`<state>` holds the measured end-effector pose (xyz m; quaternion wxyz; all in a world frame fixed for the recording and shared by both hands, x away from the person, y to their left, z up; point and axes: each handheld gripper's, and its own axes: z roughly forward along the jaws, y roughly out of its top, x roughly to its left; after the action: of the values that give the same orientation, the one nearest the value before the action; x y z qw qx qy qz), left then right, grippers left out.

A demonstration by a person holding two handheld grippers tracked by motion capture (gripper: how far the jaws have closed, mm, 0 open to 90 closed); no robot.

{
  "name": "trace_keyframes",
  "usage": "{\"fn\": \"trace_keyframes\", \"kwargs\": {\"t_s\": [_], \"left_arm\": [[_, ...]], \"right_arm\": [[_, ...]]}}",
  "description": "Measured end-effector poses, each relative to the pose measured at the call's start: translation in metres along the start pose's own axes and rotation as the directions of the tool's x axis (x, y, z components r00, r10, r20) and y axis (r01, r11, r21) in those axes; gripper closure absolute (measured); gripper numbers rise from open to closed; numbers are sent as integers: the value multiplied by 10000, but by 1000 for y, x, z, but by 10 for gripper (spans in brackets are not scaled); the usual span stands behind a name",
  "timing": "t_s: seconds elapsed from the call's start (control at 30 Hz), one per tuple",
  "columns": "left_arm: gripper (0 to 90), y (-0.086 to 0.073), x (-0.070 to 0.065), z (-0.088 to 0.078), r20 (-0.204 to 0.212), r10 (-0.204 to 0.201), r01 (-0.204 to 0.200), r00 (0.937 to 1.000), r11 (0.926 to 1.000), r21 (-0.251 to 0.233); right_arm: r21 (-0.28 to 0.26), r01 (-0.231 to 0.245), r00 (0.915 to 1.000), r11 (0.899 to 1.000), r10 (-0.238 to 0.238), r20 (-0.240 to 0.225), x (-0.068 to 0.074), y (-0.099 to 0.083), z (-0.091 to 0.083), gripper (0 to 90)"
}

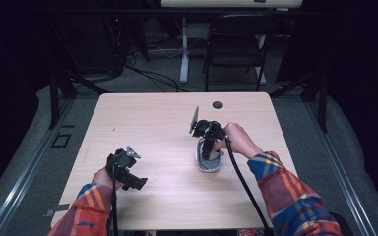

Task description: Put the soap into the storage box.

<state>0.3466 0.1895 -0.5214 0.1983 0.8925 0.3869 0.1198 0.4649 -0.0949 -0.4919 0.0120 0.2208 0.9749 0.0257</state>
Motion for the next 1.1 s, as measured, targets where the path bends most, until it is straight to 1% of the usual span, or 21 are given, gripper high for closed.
{"fn": "trace_keyframes", "kwargs": {"t_s": [0.13,0.17,0.23,0.33,0.37,0.4,0.47,0.63,0.7,0.77,0.87,0.93,0.97,1.0,1.1], "left_arm": [[2,0,0,0,-10,17,-17,10000,10000,12],[2,0,0,0,-16,12,-12,10000,10000,2],[2,0,0,0,-10,-2,2,10000,10000,8],[2,0,0,1,-28,36,-35,10000,10000,45],[2,0,-1,0,-26,36,-35,10000,10000,40],[2,0,0,0,-19,34,-34,10000,10000,34],[2,0,0,0,-2,25,-25,10000,10000,40],[2,0,0,1,8,13,-13,10000,10000,59],[2,0,-1,1,0,22,-22,10000,10000,64],[2,0,-1,1,-2,45,-45,10000,10000,68],[2,0,-1,1,-1,39,-39,10000,10000,71],[2,0,-1,1,1,41,-41,10000,10000,63],[2,0,-1,1,-2,43,-43,10000,10000,66],[2,0,-1,1,-6,40,-40,10000,10000,69],[2,0,-1,1,-10,33,-32,10000,10000,58]], "right_arm": [[64,-17,10000,10000,16,38,1,0,4,229],[1,-46,10000,10000,46,41,1,0,5,228],[151,22,10000,9999,-23,80,1,1,5,228],[167,77,9999,9998,-80,154,1,2,7,228],[199,58,9998,9998,-61,164,1,2,7,228],[112,2,9999,9999,-3,130,1,2,8,228],[204,25,9999,9998,-28,162,0,2,8,227],[203,-145,9999,9997,144,80,-1,2,10,225],[209,-235,9997,9995,232,121,-1,1,11,222],[-78,-300,9995,9995,301,133,-1,-1,8,219],[-301,-409,9990,9987,414,185,1,-4,1,185],[-334,-342,9993,9989,347,150,1,-7,-3,154],[-474,-303,9994,9984,311,145,1,-9,-6,144],[-642,-384,9992,9972,392,115,2,-11,-8,142],[-889,-286,9993,9956,305,207,3,-18,-19,124]]}}
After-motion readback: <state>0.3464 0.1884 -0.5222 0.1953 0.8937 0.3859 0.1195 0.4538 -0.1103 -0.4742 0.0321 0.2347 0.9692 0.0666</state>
